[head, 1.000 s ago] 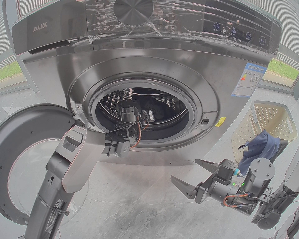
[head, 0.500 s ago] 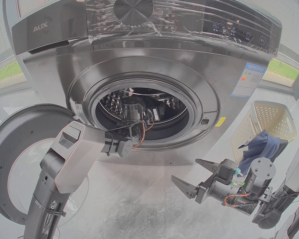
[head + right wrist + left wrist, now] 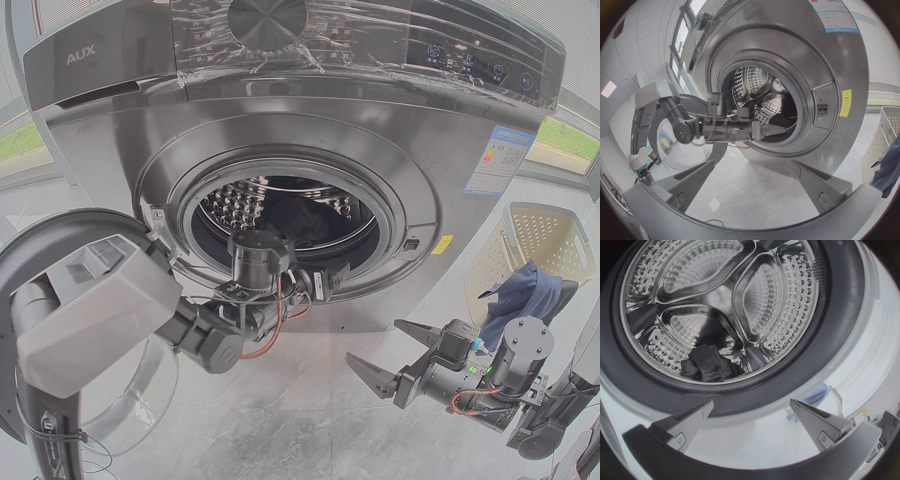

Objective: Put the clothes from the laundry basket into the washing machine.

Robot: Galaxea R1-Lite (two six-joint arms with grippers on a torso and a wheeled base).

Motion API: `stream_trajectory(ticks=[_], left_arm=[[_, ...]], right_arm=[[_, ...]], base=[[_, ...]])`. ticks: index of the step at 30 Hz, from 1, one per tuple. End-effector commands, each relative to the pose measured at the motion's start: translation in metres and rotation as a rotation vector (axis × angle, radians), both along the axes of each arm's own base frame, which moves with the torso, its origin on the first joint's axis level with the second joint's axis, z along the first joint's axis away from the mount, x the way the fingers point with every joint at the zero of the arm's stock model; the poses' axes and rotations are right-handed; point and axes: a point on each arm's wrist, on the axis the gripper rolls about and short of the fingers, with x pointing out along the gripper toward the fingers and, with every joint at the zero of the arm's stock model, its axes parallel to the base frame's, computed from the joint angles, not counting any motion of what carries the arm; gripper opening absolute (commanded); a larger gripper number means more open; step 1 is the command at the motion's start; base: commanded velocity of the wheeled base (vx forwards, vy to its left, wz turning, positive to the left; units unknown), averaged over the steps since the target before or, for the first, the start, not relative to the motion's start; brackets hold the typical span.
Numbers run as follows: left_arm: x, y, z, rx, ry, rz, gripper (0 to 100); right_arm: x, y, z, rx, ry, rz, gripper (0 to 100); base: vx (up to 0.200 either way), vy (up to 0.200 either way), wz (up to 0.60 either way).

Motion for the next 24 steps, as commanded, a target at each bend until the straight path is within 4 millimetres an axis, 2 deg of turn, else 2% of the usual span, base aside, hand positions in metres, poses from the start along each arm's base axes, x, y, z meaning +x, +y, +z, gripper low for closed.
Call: stream_trajectory(ticks=[1,4,5,6,9,12,16,19,24], left_arm=[[-0.096,0.029,0.029,-0.014,-0.046,-0.142,100],[-0.107,0.036,0.024,0.001,-0.047,-0.147,100],[-0.12,0.044,0.023,0.005,-0.056,-0.159,100],[-0.122,0.045,0.023,0.004,-0.057,-0.158,100],[-0.154,0.062,0.021,0.016,-0.058,-0.167,100],[-0.178,0.077,0.022,0.066,-0.076,-0.139,100],[-0.202,0.105,0.031,0.07,-0.116,-0.079,100],[-0.221,0.126,0.036,0.054,-0.137,-0.065,100],[-0.246,0.152,0.037,0.054,-0.166,-0.01,100]], right_arm=[[0.0,-0.001,-0.001,-0.003,0.002,-0.001,100],[0.0,-0.002,-0.001,-0.004,0.003,-0.004,100],[-0.002,-0.003,0.0,-0.005,0.004,-0.004,100],[-0.002,-0.003,-0.001,-0.006,0.005,-0.004,100],[-0.01,-0.012,0.002,-0.015,0.004,-0.009,100],[-0.014,-0.025,0.002,-0.033,0.003,-0.039,100],[-0.013,-0.046,0.019,0.007,-0.053,-0.11,100],[-0.02,-0.064,0.03,0.027,-0.086,-0.161,100],[-0.038,-0.091,0.025,-0.035,-0.082,-0.23,100]], base=[[0.0,0.0,0.0],[0.0,0.0,0.0],[0.0,0.0,0.0],[0.0,0.0,0.0],[0.0,0.0,0.0],[0.0,0.0,0.0],[0.0,0.0,0.0],[0.0,0.0,0.0],[-0.04,0.0,0.0]])
